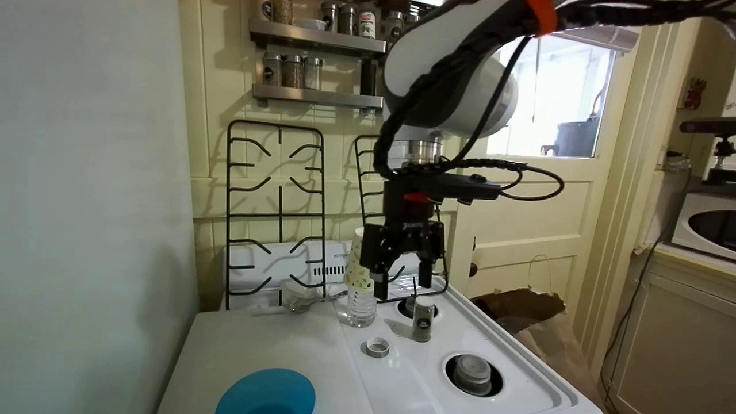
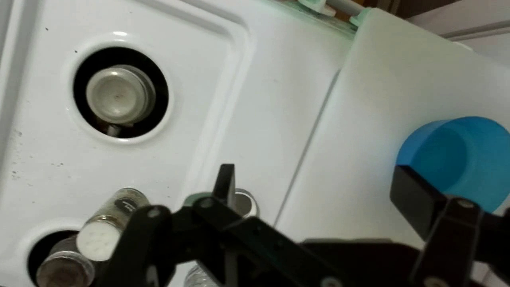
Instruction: Pick up the blue bowl and put it on top of the cup
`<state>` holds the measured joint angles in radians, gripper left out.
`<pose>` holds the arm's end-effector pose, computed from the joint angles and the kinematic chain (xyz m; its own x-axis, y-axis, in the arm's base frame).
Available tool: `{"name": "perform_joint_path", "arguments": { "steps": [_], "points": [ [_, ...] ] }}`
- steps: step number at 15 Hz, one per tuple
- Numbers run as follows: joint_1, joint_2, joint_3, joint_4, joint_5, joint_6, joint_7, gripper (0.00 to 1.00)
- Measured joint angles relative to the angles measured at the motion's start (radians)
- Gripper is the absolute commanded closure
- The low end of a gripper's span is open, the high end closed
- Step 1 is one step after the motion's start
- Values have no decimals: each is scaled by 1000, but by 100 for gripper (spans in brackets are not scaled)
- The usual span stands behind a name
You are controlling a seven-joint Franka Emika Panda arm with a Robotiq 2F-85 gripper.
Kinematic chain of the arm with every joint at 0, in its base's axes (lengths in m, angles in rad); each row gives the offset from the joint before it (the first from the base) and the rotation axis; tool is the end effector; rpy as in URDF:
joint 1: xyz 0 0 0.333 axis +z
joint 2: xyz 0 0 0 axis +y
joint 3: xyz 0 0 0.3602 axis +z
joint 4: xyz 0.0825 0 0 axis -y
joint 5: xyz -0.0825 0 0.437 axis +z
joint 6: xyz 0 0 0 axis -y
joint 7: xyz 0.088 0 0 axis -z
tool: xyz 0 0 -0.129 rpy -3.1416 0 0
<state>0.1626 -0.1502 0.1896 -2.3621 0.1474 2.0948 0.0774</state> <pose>0.4660 0.1818 0.3668 0.9730 0.1920 -0.1282 0.1828 -0.9799 -0.0798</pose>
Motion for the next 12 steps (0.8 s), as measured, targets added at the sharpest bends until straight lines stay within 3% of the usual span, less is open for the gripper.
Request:
{"name": "perform_joint_path", "arguments": {
  "steps": [6,9,12],
  "points": [
    [18,49,5,44,0,-7,-26,0],
    [25,104,11,46,5,101,-61,0],
    [50,271,40,85,17,233,-133,0]
  ]
}}
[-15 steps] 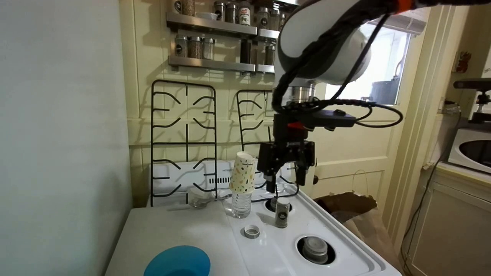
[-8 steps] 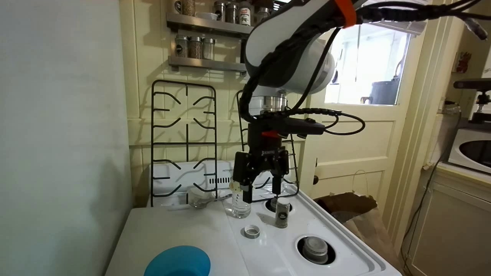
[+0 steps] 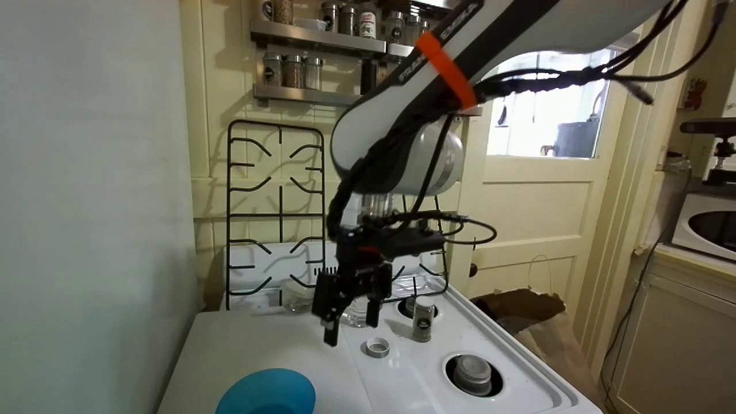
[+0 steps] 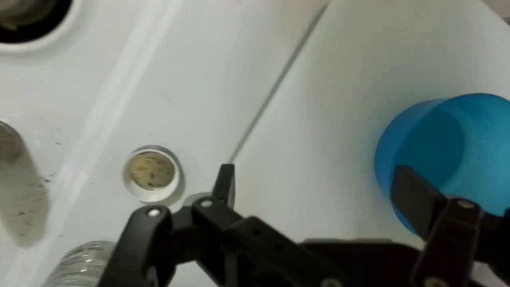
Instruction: Pick up the blue bowl and put it on top of the cup
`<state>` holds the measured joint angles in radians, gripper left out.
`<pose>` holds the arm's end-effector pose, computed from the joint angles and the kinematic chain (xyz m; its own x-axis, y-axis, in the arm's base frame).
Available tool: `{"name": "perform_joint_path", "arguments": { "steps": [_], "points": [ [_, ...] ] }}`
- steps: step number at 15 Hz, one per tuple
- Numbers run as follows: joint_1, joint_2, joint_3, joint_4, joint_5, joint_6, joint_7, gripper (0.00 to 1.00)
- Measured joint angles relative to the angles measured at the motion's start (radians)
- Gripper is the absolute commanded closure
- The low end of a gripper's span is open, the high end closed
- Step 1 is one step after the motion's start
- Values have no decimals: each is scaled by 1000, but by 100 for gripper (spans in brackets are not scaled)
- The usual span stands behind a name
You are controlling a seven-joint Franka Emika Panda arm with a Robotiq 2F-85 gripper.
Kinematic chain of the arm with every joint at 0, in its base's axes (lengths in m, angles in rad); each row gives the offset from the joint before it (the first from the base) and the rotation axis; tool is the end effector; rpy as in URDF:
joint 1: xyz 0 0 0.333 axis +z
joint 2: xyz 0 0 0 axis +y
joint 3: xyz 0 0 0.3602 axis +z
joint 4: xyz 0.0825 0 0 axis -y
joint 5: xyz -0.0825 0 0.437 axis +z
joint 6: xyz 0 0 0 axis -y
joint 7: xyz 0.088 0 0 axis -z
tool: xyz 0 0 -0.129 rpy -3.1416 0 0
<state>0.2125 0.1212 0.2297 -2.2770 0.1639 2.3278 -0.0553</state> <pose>0.5046 0.2455 0.2821 0.9246 0.3746 -0.0688 0.3626 -0.9211 -0.1419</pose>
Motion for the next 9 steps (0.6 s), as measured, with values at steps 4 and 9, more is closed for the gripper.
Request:
{"name": "perform_joint_path", "arguments": {
  "steps": [4,9],
  "points": [
    [42,189,48,111,-33,43,-51,0],
    [90,248,76,194,-101,42,-51,51]
  ]
}}
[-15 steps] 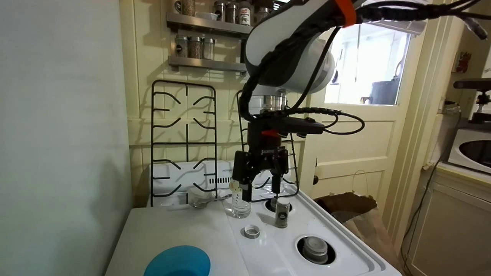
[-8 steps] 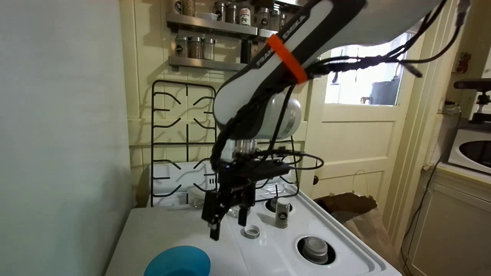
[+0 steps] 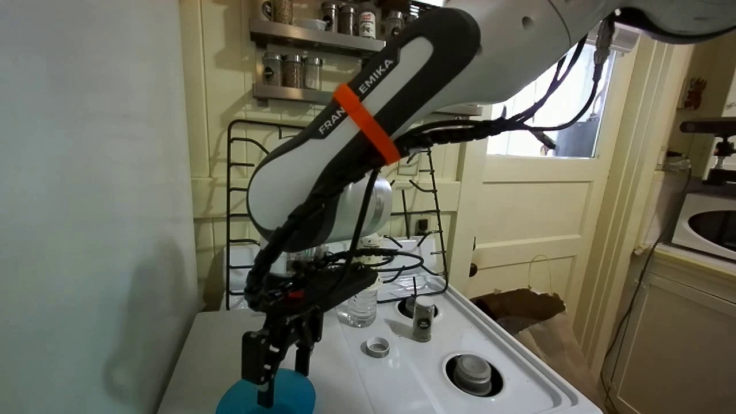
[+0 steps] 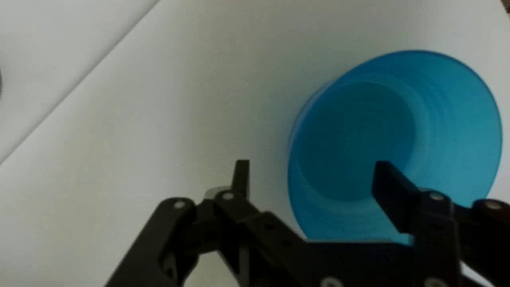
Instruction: Pick up the blue bowl and put it on top of the cup
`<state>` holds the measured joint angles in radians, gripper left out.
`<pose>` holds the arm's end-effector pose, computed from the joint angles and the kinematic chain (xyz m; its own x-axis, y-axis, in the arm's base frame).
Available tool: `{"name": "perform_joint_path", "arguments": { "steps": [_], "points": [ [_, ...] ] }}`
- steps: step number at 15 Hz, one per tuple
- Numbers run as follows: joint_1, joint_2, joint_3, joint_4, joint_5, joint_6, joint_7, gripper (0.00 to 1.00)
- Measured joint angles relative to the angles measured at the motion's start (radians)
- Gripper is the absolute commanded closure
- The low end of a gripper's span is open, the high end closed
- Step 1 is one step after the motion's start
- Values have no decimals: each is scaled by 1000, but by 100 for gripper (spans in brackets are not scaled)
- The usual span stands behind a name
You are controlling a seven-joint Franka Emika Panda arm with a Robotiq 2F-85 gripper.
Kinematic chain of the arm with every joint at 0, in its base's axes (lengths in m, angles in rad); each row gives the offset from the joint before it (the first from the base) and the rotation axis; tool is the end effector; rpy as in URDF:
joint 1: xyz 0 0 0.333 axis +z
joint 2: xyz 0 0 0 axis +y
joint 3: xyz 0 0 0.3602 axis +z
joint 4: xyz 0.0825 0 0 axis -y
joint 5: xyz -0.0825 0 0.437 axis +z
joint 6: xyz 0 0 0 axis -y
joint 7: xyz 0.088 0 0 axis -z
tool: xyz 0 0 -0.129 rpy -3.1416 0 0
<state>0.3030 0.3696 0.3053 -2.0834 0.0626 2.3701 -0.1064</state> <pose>0.5143 0.3592 0.2289 0.7906 0.6097 -0.0564 0.5963 -0.7876 -0.1555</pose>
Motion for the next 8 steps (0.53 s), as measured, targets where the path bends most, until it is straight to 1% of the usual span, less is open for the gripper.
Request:
{"name": "perform_joint_path", "arguments": {
  "steps": [1,2,4,6,7,8],
  "points": [
    [3,7,2,10,-7,0,0,58],
    [5,14,2,19,-12,0,0,67],
    [5,18,2,29,-21,0,0,81],
    [5,14,0,32,-30,0,2,96],
    [5,10,0,33,-35,0,3,100],
    [5,6,-1,33,-37,0,4,100]
  ]
}}
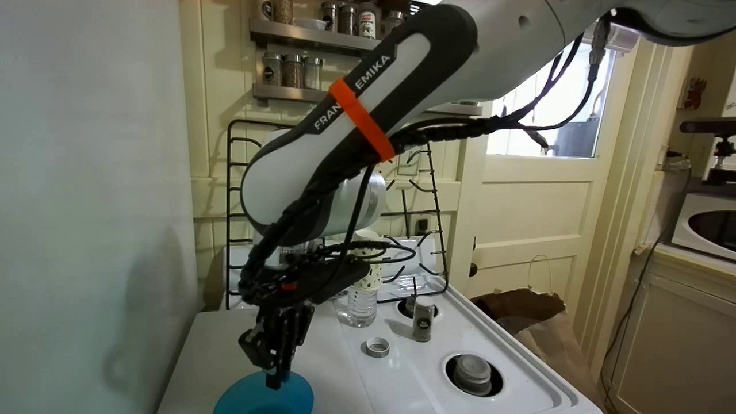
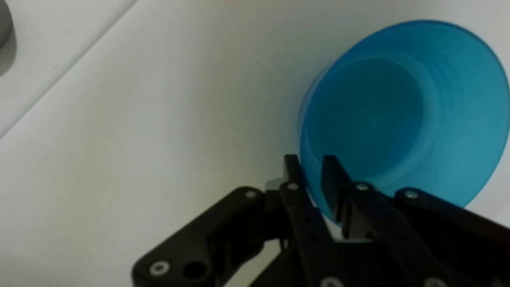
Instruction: Pick up the blue bowl and put it on top of the cup
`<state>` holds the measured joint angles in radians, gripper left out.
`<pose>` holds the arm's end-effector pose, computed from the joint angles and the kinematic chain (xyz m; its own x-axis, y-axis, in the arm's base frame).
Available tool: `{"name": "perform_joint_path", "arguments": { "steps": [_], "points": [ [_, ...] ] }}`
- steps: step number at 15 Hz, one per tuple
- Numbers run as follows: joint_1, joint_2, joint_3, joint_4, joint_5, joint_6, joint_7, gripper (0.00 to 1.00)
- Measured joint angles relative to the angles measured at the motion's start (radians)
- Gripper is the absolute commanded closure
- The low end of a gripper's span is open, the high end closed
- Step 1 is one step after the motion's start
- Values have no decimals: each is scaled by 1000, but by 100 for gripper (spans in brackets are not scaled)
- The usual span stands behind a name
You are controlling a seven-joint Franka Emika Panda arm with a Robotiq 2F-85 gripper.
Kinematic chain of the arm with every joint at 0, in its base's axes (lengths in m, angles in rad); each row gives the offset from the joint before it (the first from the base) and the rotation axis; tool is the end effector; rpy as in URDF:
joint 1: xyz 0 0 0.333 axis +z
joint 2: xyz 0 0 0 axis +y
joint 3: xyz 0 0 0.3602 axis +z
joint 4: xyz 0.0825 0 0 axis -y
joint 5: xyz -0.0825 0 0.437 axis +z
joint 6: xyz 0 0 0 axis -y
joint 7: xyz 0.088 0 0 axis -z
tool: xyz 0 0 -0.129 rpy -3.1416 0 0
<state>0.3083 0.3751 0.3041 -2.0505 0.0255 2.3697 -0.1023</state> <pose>0.5248 0.3665 0.2394 0.7771 0.6287 -0.0289 0.6206 -0.7732 -0.1302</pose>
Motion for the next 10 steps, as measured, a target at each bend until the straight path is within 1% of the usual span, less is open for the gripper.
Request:
{"name": "perform_joint_path", "arguments": {
  "steps": [6,8,10],
  "points": [
    [-1,-45,-1,-9,-2,0,8,99],
    [0,-92,-5,-34,-13,1,51,99],
    [0,-169,-14,-82,-22,24,129,99]
  ]
}}
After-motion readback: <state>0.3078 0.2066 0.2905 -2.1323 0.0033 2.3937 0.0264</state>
